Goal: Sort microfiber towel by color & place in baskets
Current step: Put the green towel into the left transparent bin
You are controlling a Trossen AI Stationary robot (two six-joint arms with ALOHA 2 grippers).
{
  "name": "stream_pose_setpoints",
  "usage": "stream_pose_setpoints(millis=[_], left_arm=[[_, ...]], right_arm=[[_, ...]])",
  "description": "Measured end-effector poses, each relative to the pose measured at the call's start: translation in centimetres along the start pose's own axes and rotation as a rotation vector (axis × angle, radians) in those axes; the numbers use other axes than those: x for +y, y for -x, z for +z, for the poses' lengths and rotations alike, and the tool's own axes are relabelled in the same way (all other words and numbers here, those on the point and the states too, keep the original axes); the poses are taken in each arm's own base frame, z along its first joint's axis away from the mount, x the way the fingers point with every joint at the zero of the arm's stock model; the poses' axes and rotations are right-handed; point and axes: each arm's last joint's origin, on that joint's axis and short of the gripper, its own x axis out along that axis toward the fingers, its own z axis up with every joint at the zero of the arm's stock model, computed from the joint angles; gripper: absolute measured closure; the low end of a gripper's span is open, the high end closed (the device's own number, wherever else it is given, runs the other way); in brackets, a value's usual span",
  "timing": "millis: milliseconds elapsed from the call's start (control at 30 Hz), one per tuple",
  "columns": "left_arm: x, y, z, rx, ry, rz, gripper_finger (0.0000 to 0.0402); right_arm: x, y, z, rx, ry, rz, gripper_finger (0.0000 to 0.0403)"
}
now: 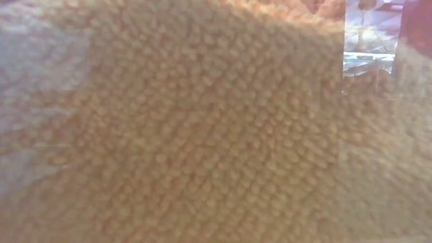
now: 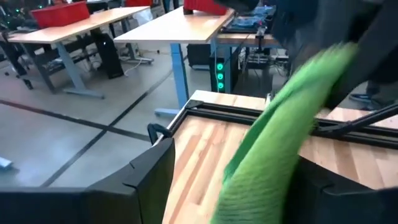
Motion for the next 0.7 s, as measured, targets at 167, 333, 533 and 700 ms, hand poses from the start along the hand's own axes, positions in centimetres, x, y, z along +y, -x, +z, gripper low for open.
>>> stream_pose_setpoints(millis=[167, 333, 533, 700], left_arm=[[-0.6, -0.8, -0.4, 0.022, 0.03, -0.076, 0.0183], [-1.3, -2.0, -1.2, 0.08, 0.046, -0.123, 0.0187], [-1.8, -2.3, -1.9, 0.138, 0.047, -0.134, 0.0304], [-1.7, -1.5, -1.8, 0.145, 0.033, -0.14, 0.0388]], right_arm=[[-0.5, 0.5, 1.5, -0.077, -0.012, -0.008, 0.0402], [-1.0, 1.0, 2.4, -0.108, -0.022, -0.02, 0.0402], [-1.1, 1.1, 1.9, -0.019, -0.03, -0.125, 0.0398], [-1.2, 1.5, 0.3, 0.161, -0.058, -0.202, 0.0367]])
